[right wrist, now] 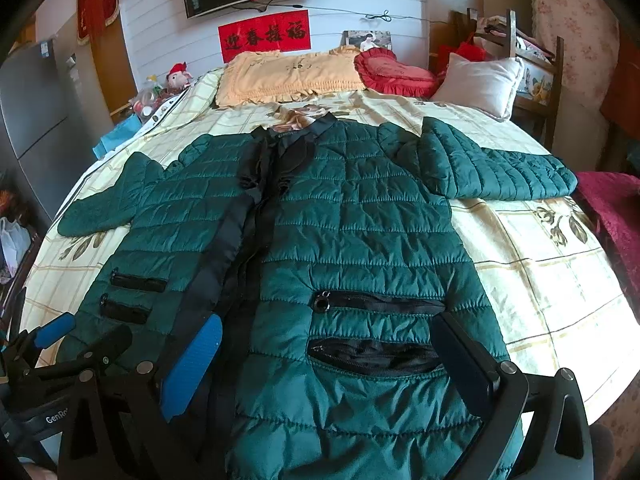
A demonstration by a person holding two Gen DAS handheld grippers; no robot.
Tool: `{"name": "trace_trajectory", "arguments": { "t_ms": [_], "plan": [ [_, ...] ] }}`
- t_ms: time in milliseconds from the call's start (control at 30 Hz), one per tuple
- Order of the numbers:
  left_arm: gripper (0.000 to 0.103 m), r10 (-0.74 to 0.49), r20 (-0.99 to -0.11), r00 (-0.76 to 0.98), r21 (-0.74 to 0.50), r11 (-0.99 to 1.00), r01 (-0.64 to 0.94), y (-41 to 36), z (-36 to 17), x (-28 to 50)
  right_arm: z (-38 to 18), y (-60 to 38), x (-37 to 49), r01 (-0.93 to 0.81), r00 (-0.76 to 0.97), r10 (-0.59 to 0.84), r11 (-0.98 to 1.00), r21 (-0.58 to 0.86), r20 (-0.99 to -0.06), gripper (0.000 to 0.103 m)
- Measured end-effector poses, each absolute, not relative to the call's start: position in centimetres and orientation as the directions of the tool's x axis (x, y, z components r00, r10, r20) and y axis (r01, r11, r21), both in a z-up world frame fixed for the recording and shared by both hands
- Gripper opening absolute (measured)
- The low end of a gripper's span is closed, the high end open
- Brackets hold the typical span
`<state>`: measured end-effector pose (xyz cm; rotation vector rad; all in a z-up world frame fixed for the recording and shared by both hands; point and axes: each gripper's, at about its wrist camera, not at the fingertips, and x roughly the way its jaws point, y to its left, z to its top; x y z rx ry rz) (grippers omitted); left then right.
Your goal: Fold large clothes
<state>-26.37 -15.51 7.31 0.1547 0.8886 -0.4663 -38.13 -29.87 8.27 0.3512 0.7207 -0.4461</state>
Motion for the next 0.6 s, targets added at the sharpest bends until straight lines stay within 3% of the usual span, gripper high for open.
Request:
{"name": "trace_trajectory", "arguments": {
  "t_ms": [600],
  "plan": [
    [0.102,-0.309,-0.771,0.557,-0.052,0.902,0.429,-15.5,7.6,-24.9,8.4,-30.5,-36.7,0.499,0.671,-0.262,0.851,0.162,-0.694,0.103]
  ]
}}
